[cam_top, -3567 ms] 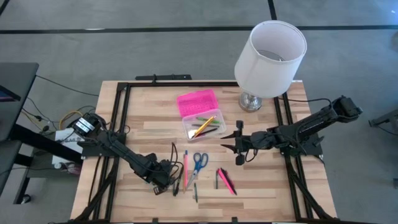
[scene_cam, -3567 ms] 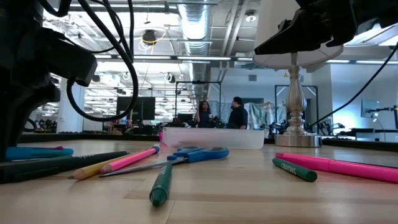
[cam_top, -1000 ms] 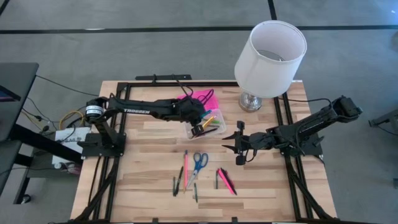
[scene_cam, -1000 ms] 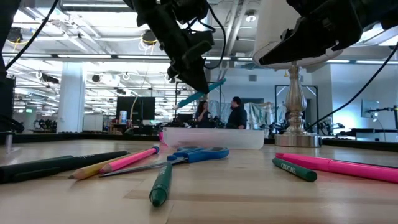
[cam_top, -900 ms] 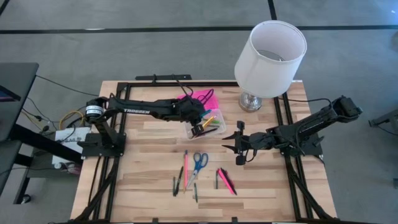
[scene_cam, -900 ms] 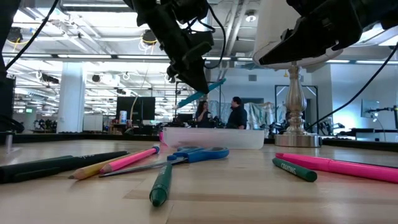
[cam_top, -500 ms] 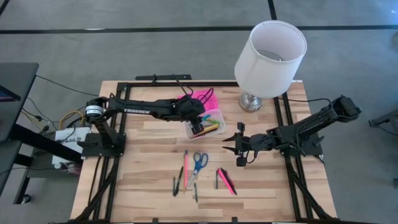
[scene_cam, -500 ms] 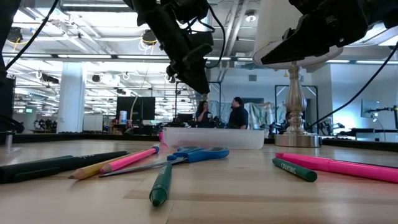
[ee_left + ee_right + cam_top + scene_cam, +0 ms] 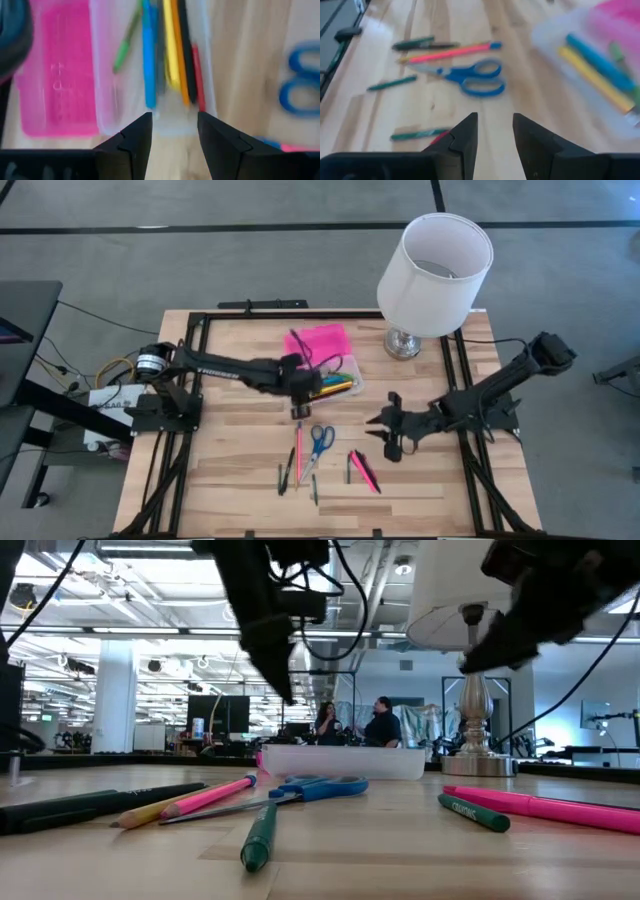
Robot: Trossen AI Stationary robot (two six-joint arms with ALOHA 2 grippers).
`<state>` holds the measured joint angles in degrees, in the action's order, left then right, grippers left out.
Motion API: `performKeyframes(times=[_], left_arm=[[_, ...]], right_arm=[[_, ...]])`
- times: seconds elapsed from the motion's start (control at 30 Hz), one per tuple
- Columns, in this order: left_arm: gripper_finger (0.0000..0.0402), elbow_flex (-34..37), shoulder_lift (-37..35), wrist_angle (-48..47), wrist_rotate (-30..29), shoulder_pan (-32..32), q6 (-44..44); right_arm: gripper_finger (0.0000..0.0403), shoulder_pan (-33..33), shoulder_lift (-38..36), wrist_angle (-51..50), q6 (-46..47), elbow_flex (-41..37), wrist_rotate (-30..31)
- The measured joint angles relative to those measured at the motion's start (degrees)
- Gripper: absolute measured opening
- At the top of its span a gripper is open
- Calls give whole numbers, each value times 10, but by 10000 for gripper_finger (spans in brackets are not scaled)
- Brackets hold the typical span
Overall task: Pick & place school supplies into a supply box
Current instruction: Put the red crayon into the pink supply box
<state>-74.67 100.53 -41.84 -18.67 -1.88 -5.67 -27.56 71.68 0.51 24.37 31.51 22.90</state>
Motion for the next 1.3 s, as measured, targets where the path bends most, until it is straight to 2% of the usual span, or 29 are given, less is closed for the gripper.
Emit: performKeyframes(times=[0.33, 0.57, 0.73, 0.9, 1.1, 1.3], left_arm=[[154, 60, -3, -10, -144, -161, -104], [154, 76, -4, -24, -258, -238, -181], [154, 76, -4, -25, -270, -261, -204], [154, 76, -4, -25, -272, -269, -224], [154, 76, -4, -25, -277, -275, -231], [154, 76, -4, -25, -278, -274, -231]], right_arm=[[118, -66, 165, 35, 172, 21, 20], [118, -84, 240, 1, 193, 84, 20], [118, -94, 261, -63, 197, 132, 30], [118, -107, 271, -137, 243, 158, 39], [118, -123, 271, -153, 292, 160, 42], [118, -129, 271, -149, 297, 160, 42]])
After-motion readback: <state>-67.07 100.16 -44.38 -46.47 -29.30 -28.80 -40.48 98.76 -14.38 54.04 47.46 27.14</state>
